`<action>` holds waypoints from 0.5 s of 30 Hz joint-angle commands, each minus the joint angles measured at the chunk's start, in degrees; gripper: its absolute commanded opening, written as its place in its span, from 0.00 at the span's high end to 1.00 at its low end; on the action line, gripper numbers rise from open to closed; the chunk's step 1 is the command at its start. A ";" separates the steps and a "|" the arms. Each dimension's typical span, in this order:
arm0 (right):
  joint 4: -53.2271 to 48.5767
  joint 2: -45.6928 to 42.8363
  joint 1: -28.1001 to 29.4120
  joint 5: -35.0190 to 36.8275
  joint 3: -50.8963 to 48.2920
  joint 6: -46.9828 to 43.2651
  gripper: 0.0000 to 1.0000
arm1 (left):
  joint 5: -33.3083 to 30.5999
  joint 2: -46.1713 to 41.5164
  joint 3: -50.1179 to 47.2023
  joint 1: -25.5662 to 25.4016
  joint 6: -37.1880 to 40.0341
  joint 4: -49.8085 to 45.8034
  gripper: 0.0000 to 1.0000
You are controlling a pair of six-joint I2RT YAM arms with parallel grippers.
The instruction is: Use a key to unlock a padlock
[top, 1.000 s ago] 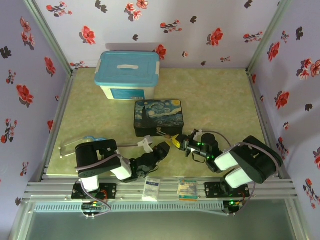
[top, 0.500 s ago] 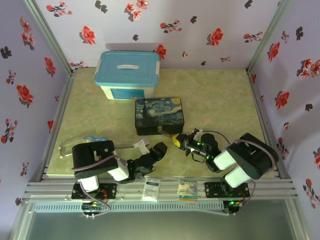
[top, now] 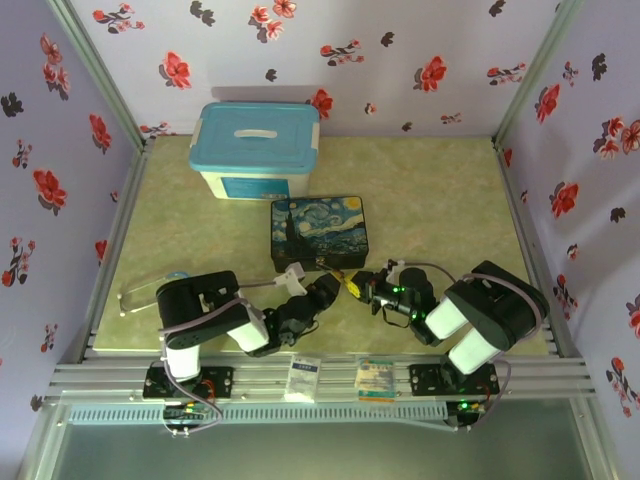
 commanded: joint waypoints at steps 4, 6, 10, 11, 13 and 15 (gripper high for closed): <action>5.05 -1.15 0.71 1.32 0.87 -0.64 1.00 | 1.06 3.66 -0.12 0.36 -3.13 0.31 0.91; 5.06 -1.73 0.73 1.62 0.77 -0.27 1.00 | -0.38 3.74 -0.72 -0.51 -3.90 0.16 0.96; 5.05 -2.36 0.92 1.63 1.11 -0.20 1.00 | -2.09 5.90 -1.81 -1.70 -8.26 -0.07 0.99; 5.05 -2.17 1.15 1.79 1.23 -0.07 1.00 | -1.95 7.27 -1.62 -1.78 -9.89 -0.07 1.00; 5.04 -1.79 1.60 1.98 1.41 -0.03 1.00 | -2.17 9.74 -1.53 -2.20 -12.65 0.15 1.00; 5.13 -1.68 1.70 2.45 0.96 0.07 1.00 | -3.41 10.51 -2.04 -2.71 -13.82 0.38 1.00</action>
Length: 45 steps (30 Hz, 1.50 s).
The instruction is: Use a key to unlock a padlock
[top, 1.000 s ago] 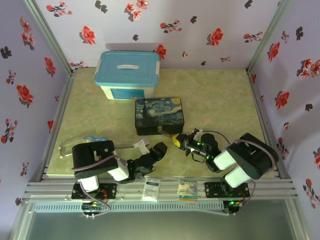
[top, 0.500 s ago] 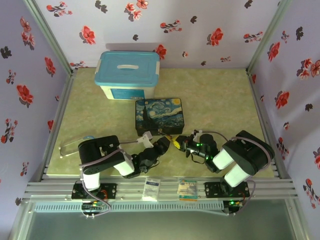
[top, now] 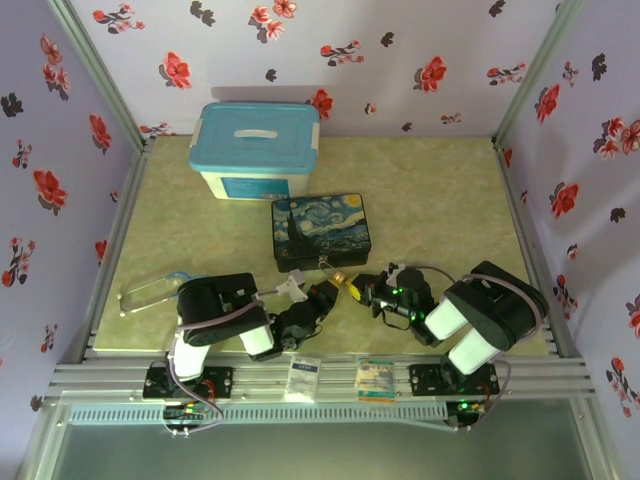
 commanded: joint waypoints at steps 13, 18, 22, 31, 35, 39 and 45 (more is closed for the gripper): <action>8.33 1.92 1.02 1.10 0.70 -1.75 1.00 | -5.88 -2.09 -3.92 -1.68 2.29 -5.83 0.87; 8.29 4.67 1.24 1.28 0.60 -3.73 1.00 | -5.89 -6.38 -3.23 -1.55 7.58 -5.92 0.78; 8.34 6.20 2.30 1.91 0.96 -4.90 1.00 | -5.01 -7.75 -2.10 -0.99 9.66 -5.92 0.54; 8.33 8.19 4.62 3.61 1.49 -6.78 1.00 | 1.08 -4.18 1.73 2.69 2.61 -11.43 0.42; 8.38 8.36 4.95 3.55 1.56 -6.77 1.00 | 1.57 -3.19 2.26 4.08 3.50 -12.37 0.47; 8.37 8.40 5.03 3.21 2.08 -6.77 1.00 | 3.62 -2.95 3.31 6.05 6.50 -12.22 0.55; 8.36 9.42 5.00 3.56 1.74 -7.45 0.96 | 4.95 -3.98 5.83 6.55 8.59 -17.96 0.73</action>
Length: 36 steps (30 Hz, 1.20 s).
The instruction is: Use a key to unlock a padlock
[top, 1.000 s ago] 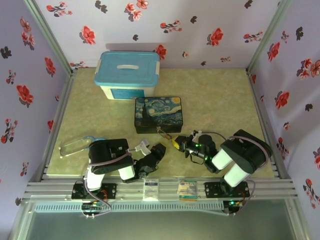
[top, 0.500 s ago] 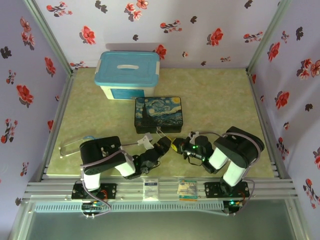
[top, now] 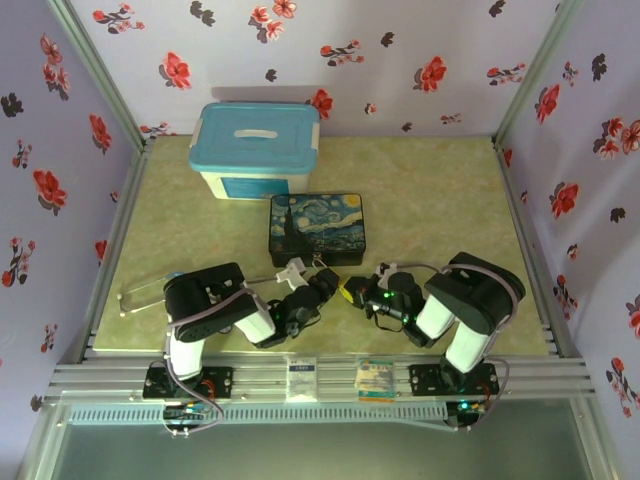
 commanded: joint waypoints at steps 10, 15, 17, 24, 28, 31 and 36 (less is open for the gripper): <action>1.24 0.78 0.66 0.80 -1.43 -2.91 0.63 | 1.89 -3.76 2.74 1.02 5.77 -14.76 0.84; 1.24 0.01 0.32 1.72 -2.72 -4.09 0.47 | 1.71 -6.96 3.62 1.12 8.57 -21.21 0.90; 1.23 -0.02 -0.26 1.75 -2.86 -4.46 0.45 | 1.94 -8.96 5.82 1.13 11.40 -26.99 0.90; -1.48 -0.89 -5.78 -0.79 -1.53 -7.98 0.43 | 1.90 -13.57 14.36 1.10 19.61 -50.62 0.92; -9.57 -3.91 -7.39 -1.75 0.67 -11.02 0.43 | 3.04 -12.99 14.69 1.46 19.92 -51.08 0.92; -14.22 -7.15 -8.43 -1.67 0.76 -13.01 0.43 | 3.47 -12.05 16.51 1.46 20.95 -54.39 0.92; -37.78 -20.13 -11.89 1.19 3.30 -23.07 0.43 | 3.47 -11.15 19.68 1.53 24.59 -62.44 0.92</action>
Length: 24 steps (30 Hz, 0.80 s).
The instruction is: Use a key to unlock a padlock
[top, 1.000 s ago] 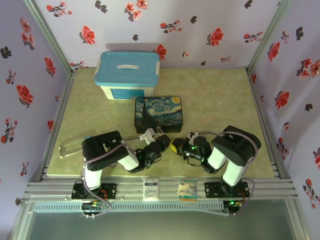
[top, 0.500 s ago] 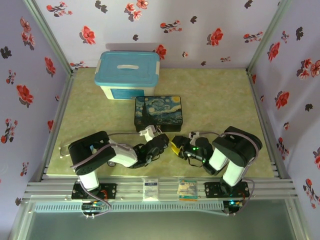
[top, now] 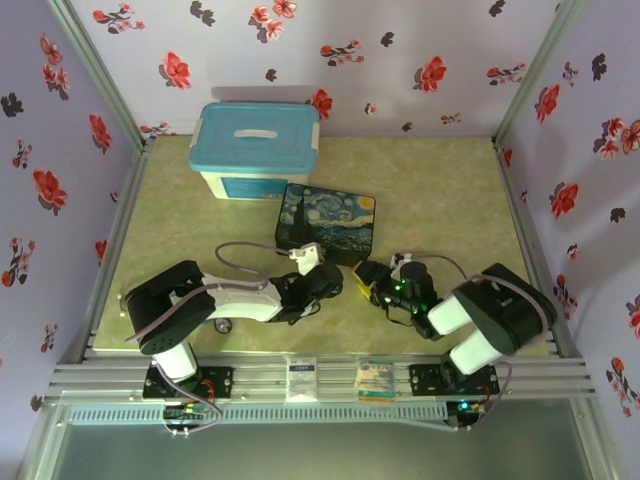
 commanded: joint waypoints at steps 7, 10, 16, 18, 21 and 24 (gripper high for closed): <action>-52.18 -25.67 -1.72 12.64 13.33 -24.15 0.41 | 1.27 1.48 3.14 1.20 8.42 -11.85 0.92; -54.13 -21.47 -2.33 9.85 16.45 -26.65 0.40 | 2.17 0.81 1.61 1.56 7.46 -10.13 0.92; -60.13 -14.97 -2.26 12.42 22.58 -34.32 0.39 | 2.75 -0.96 1.14 1.55 7.88 -11.00 0.89; -61.76 -15.42 -2.29 14.48 24.03 -35.85 0.38 | 6.32 -1.63 -1.60 2.37 6.01 -5.51 0.88; -63.18 -13.84 -2.29 14.54 26.63 -37.78 0.38 | 7.55 -2.05 -3.57 2.46 3.97 -2.14 0.84; -62.22 -10.52 -2.29 12.68 28.15 -38.95 0.38 | 8.12 -2.85 -4.98 2.53 3.37 -0.59 0.82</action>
